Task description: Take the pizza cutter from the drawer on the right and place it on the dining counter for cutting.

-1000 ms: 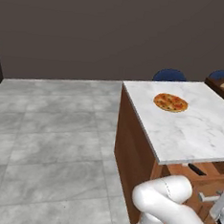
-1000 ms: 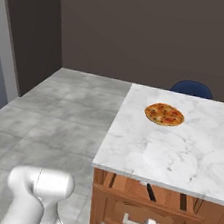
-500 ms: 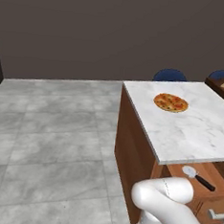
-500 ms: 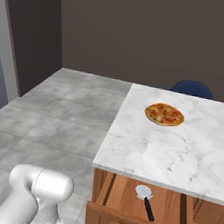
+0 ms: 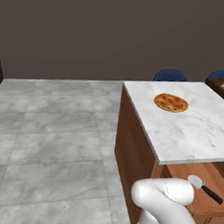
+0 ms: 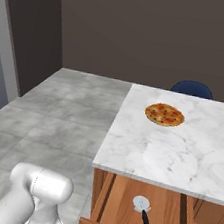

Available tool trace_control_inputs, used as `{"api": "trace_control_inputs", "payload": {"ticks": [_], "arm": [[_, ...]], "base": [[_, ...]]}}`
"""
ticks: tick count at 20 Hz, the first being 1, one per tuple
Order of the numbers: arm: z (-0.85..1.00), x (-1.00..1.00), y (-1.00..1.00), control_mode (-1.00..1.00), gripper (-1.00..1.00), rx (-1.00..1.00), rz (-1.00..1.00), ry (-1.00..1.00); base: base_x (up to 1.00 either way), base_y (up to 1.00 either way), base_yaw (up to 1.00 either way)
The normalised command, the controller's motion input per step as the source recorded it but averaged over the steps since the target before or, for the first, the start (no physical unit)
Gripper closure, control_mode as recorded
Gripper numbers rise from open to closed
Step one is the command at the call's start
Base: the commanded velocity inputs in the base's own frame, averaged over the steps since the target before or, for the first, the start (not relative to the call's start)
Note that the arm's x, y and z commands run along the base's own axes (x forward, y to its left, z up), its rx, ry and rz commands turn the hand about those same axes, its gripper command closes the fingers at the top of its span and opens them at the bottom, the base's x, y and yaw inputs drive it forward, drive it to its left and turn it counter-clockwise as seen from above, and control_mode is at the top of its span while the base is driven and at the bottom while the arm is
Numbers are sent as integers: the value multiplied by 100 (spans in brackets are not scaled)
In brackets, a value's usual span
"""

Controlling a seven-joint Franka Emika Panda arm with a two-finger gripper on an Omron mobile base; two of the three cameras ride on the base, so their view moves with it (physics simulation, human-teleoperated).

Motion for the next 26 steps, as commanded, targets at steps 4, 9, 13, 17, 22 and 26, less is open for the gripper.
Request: {"api": "trace_control_inputs", "payload": {"ticks": [4, 9, 13, 17, 22, 26], "arm": [[-15, -74, -22, -100, 100, 0, 0, 0], [-16, -78, -30, -100, 100, 0, 0, 0], [-19, -73, -29, -100, 100, 0, 0, 0], [-15, -58, -21, -100, 100, 0, 0, 0], [-3, -24, -14, -100, -100, 0, 0, 0], [-1, -28, -7, -100, -100, 0, 0, 0]], "base": [[0, 0, 0], [0, 0, 0], [0, 0, 0], [0, 0, 0], [0, 0, 0], [0, 0, 0]]}}
